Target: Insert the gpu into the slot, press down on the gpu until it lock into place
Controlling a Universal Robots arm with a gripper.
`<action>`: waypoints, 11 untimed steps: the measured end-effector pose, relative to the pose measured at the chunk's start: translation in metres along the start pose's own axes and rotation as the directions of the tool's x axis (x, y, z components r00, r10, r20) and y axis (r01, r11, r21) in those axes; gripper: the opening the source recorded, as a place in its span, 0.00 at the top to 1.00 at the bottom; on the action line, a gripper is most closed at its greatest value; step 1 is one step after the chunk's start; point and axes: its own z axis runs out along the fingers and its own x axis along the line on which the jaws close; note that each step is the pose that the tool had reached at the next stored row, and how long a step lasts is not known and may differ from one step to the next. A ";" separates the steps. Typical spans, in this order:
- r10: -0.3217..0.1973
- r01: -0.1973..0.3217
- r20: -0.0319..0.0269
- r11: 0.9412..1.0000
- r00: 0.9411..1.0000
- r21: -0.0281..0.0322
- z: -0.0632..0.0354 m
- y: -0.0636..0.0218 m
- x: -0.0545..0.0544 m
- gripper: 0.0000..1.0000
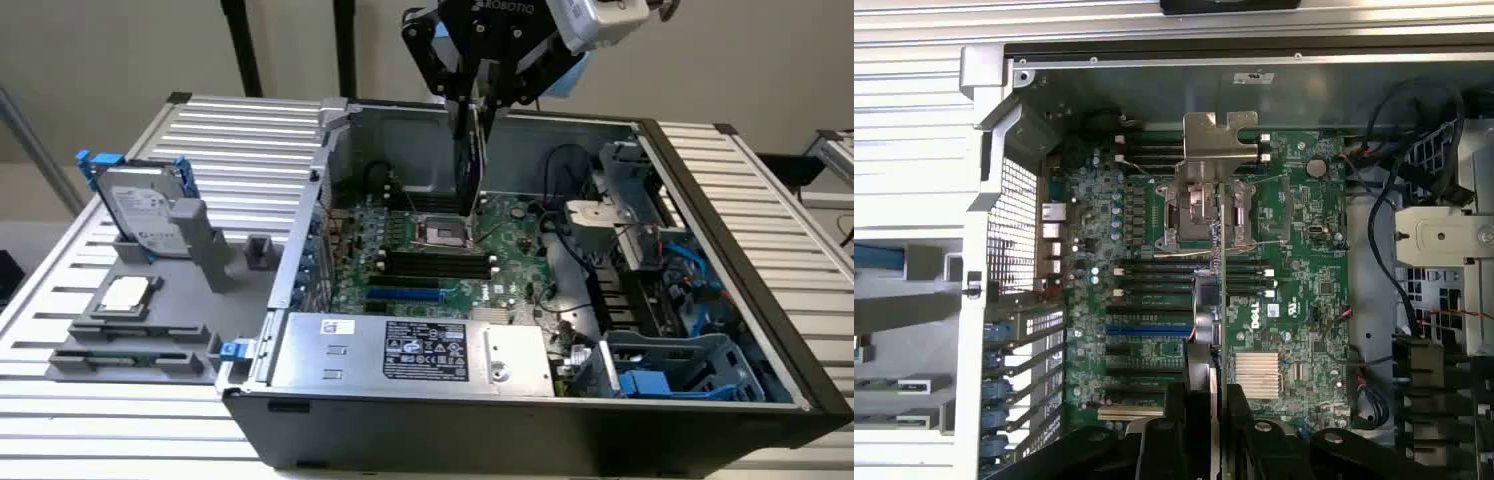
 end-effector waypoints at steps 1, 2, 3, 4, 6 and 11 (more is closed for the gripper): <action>0.000 0.000 0.000 1.000 1.000 0.000 0.0000 0.0000 0.000 0.74; 0.000 0.000 0.000 1.000 1.000 0.000 0.0000 0.0000 0.000 0.74; 0.000 0.000 0.000 1.000 1.000 0.000 0.0000 0.0000 0.000 0.74; 0.000 0.000 0.000 1.000 1.000 0.000 0.0000 0.0000 0.000 0.74; 0.000 0.000 0.000 1.000 1.000 0.000 0.0000 0.0000 0.000 0.74; 0.000 0.000 0.000 1.000 1.000 0.000 0.0000 0.0000 0.000 0.74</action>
